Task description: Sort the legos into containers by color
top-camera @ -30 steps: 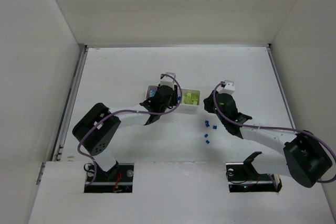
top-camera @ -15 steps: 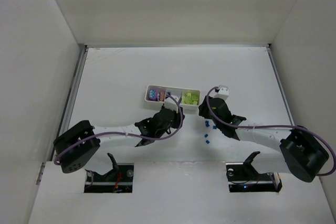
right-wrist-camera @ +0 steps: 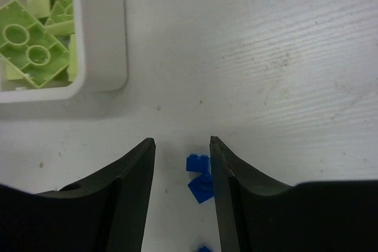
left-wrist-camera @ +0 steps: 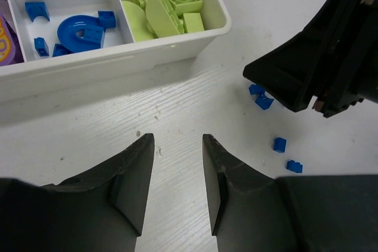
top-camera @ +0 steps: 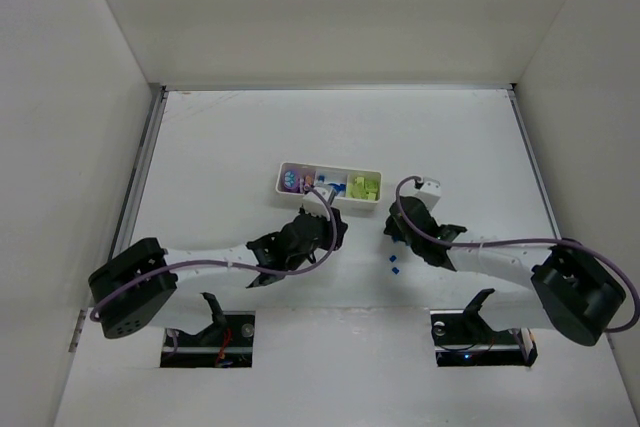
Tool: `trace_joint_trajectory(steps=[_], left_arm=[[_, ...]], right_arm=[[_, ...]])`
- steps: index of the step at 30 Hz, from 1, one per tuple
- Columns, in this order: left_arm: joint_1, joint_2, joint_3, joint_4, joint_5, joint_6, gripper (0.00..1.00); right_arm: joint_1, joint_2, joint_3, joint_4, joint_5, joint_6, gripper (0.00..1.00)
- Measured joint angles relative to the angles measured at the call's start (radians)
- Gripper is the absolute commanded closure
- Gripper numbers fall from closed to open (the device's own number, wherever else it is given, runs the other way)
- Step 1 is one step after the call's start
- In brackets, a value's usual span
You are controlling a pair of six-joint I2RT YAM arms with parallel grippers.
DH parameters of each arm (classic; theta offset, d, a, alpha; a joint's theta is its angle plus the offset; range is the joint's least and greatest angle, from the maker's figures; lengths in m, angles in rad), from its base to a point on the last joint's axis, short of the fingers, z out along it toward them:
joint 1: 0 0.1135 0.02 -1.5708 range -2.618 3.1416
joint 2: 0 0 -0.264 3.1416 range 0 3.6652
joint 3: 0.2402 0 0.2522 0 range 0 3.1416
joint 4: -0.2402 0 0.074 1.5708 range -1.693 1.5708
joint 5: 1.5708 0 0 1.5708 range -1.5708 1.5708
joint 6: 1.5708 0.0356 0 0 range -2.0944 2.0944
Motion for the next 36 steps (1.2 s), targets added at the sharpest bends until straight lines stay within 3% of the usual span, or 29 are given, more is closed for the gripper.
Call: trace_joint_trajectory(steps=[9,27,36], left_arm=[[0.032,-0.074,-0.047,0.045,0.003,0.000,0.63],[0.188,-0.276,-0.167,0.067,0.003,0.016,0.61],[0.260,-0.356,-0.220,0.066,-0.001,0.010,0.61]], right_arm=[[0.043,0.042,0.026,-0.119,0.066,0.091,0.54],[0.092,0.164,0.133,-0.204,0.126,0.136,0.75],[0.153,0.167,0.165,-0.246,0.129,0.135,0.76]])
